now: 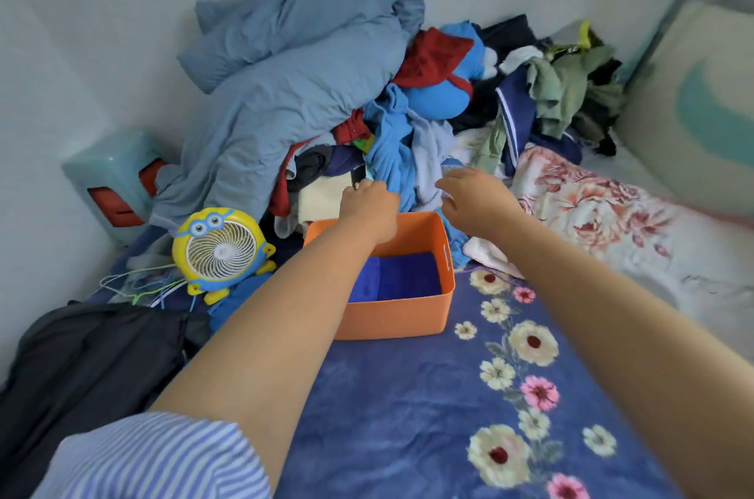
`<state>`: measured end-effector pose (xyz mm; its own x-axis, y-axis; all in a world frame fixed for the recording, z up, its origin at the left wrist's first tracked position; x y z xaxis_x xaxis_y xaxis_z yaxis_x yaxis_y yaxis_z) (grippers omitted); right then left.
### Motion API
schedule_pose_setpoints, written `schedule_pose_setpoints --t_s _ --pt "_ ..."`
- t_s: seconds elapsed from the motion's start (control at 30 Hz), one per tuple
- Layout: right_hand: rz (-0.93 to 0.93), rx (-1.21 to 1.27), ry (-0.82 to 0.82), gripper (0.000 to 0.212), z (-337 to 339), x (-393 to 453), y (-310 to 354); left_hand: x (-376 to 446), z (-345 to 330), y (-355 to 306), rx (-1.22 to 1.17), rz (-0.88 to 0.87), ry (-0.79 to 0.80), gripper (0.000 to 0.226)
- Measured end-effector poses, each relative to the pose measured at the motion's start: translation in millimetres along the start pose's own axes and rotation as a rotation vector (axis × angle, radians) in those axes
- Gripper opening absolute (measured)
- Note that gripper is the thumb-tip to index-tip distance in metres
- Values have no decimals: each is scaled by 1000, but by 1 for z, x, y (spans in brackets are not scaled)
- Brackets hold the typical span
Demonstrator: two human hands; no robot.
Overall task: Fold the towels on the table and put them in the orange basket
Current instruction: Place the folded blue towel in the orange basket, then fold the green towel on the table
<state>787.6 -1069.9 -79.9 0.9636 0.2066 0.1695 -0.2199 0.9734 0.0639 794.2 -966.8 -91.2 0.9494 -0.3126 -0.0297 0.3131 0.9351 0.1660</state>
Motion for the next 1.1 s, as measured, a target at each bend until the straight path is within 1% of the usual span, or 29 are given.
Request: schedule_pose_setpoints --t_s 0.2,0.3,0.43,0.47,0.53,0.57,0.63,0.73,0.83,0.93,0.97,1.1 --pt "-161 -75 -79 33 62 -100 -18 -60 45 -65 44 -184 -45 37" --pt "-308 -123 -136 35 86 -179 -30 -99 58 -116 48 -333 -93 36" --pt "-553 -176 -142 37 110 -293 -48 -165 60 -192 97 -568 -147 36" --pt "-650 -185 -151 37 117 -339 -53 -193 59 -221 121 -659 -160 37" --pt "-787 -206 -162 36 127 -407 -60 -235 62 -262 139 -778 -188 38" --pt "-884 -228 -165 36 135 -460 -59 -268 66 -294 139 -861 -203 38" --pt "-985 -235 -163 35 141 -521 -58 -307 74 -329 125 -948 -218 38" --pt "-1205 -258 -167 33 162 -648 -43 -406 92 -403 80 -1155 -268 38" --pt "-1384 -296 -161 33 180 -756 -22 -503 106 -463 42 -1343 -306 36" --pt "-1509 -320 -171 35 197 -854 1 -597 114 -518 13 -1479 -335 36" --pt "-1563 -332 -171 36 205 -897 13 -639 117 -541 0 -1529 -332 37" --pt "-1675 -331 -128 39 224 -1024 40 -761 122 -602 -74 -1669 -292 35"
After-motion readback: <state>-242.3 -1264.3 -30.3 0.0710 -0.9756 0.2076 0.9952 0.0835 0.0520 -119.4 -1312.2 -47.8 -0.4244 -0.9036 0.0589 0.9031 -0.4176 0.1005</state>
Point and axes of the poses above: each hand's wrist, its own x-axis towards the middle knuckle, its own z-axis out of the back of the hand, y = z × x, the point moved 9 cm from there along x, towards the middle knuckle, and after that the axes turned 1 degree about -x, right-handed, at the moved point
